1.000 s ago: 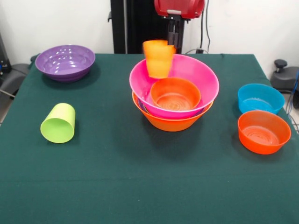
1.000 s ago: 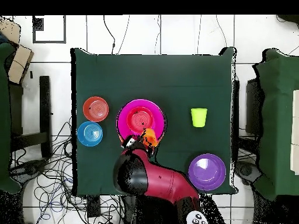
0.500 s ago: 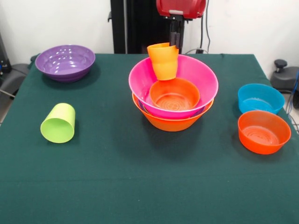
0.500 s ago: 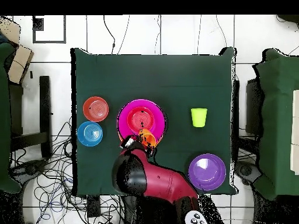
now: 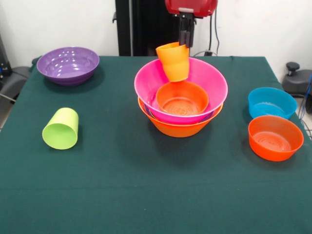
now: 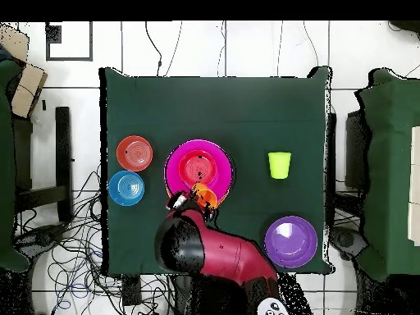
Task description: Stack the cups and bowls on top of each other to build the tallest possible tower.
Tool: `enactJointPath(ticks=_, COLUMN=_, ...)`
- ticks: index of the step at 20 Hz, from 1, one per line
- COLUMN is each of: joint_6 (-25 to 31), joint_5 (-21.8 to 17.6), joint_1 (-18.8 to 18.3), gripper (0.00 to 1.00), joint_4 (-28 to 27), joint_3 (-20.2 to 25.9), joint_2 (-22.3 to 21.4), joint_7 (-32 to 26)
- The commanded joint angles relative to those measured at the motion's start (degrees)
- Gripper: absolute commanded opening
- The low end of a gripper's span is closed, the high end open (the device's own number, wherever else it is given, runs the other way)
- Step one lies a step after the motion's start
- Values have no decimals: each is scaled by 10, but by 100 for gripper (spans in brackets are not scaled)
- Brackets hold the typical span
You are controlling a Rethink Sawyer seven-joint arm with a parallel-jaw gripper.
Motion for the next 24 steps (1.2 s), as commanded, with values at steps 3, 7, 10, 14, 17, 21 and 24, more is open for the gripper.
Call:
enactJointPath(ticks=3, joint_6=201, joint_5=25, joint_1=37, gripper=0, joint_4=-144, joint_3=-11, joint_2=33, joint_7=64)
enactJointPath(ticks=7, joint_6=234, joint_5=18, joint_1=41, gripper=0, joint_4=-200, joint_3=-15, joint_2=63, joint_7=68)
enactJointPath(ticks=10, joint_6=235, joint_5=10, joint_1=36, gripper=0, joint_4=-227, joint_3=-15, joint_2=86, joint_7=62)
enactJointPath(ticks=14, joint_6=213, joint_5=-5, joint_1=38, gripper=0, joint_4=-265, joint_3=-25, joint_2=124, joint_7=57)
enactJointPath(ticks=17, joint_6=210, joint_5=-8, joint_1=35, gripper=0, joint_4=-276, joint_3=-25, joint_2=134, joint_7=51)
enactJointPath(ticks=21, joint_6=210, joint_5=-5, joint_1=35, gripper=0, joint_4=-287, joint_3=-23, joint_2=144, joint_7=50)
enactJointPath(ticks=24, joint_6=211, joint_5=-4, joint_1=44, gripper=0, joint_4=-291, joint_3=-31, joint_2=147, joint_7=60)
